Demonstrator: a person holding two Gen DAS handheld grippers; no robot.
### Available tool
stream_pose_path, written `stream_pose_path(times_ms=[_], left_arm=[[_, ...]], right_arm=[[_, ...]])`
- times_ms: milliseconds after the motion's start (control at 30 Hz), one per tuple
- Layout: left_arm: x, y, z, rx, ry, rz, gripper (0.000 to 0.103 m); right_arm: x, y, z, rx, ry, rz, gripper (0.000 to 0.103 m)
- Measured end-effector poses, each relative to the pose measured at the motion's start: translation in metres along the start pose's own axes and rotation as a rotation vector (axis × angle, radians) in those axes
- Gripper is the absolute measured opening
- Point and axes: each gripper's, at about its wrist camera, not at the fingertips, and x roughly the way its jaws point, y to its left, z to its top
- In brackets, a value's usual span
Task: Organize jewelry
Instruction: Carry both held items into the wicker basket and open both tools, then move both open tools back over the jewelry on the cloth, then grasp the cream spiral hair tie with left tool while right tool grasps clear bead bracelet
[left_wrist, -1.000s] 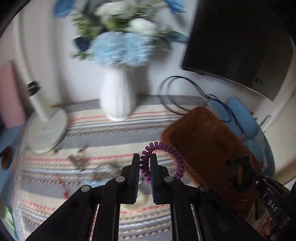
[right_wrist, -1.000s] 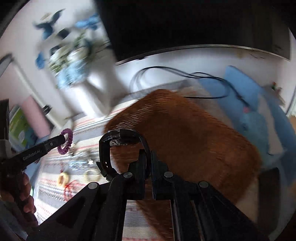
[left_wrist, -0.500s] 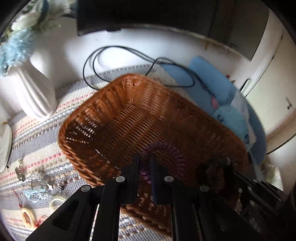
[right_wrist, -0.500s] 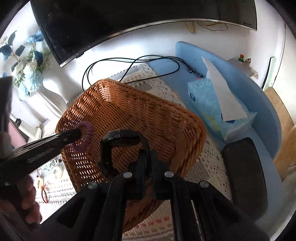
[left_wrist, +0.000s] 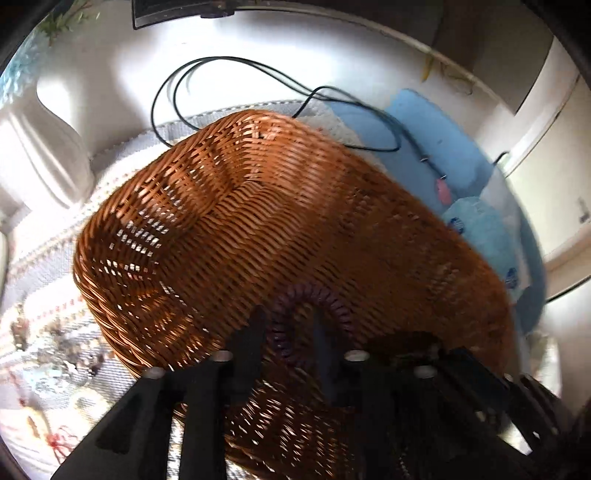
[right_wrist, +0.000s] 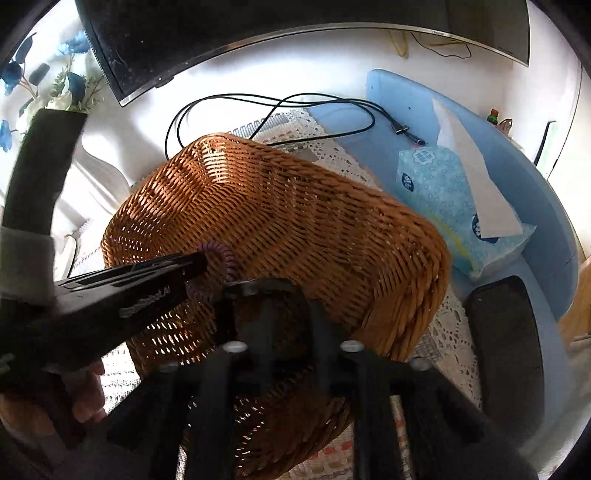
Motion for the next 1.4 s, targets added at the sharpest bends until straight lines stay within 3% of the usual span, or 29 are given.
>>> stream_pose_path(times_ms=[33,67,200,367,467,600,700,867,1067,1200,1333,1400], left_arm=[[-0.005,0.003,0.000,-0.016,-0.010,-0.033,0.053],[-0.011,0.005,0.001,-0.029,-0.031,-0.054,0.056],[-0.047,0.019,0.003,-0.039,-0.133,-0.047,0.059],[-0.088,0.066,-0.006,-0.151,-0.228,-0.010,0.059],[-0.112,0.111,-0.019,-0.241,-0.264,0.038,0.059],[-0.131,0.174,-0.047,-0.354,-0.266,0.148,0.059],[-0.134,0.221,-0.075,-0.466,-0.225,0.219,0.059],[-0.127,0.262,-0.117,-0.555,-0.160,0.254,0.059],[-0.114,0.282,-0.151,-0.627,-0.116,0.249,0.059],[-0.112,0.279,-0.154,-0.610,-0.125,0.282,0.050],[-0.109,0.277,-0.154,-0.574,-0.140,0.360,0.013],[-0.110,0.279,-0.155,-0.584,-0.149,0.360,0.011]], right_arm=[[-0.002,0.001,0.001,-0.003,-0.004,-0.009,0.039],[-0.005,0.002,0.003,-0.007,-0.007,-0.016,0.043],[-0.024,0.007,0.006,-0.036,-0.064,-0.030,0.053],[-0.047,0.029,0.013,-0.093,-0.147,-0.026,0.053],[-0.066,0.058,0.016,-0.160,-0.192,0.056,0.053],[-0.084,0.106,0.014,-0.260,-0.225,0.245,0.053],[-0.071,0.149,0.000,-0.379,-0.160,0.365,0.053],[-0.027,0.194,-0.030,-0.516,0.011,0.474,0.053],[0.042,0.207,-0.047,-0.524,0.162,0.392,0.053],[0.069,0.209,-0.047,-0.531,0.164,0.305,0.053],[0.076,0.210,-0.051,-0.541,0.127,0.282,0.053],[0.078,0.216,-0.050,-0.568,0.116,0.272,0.053]])
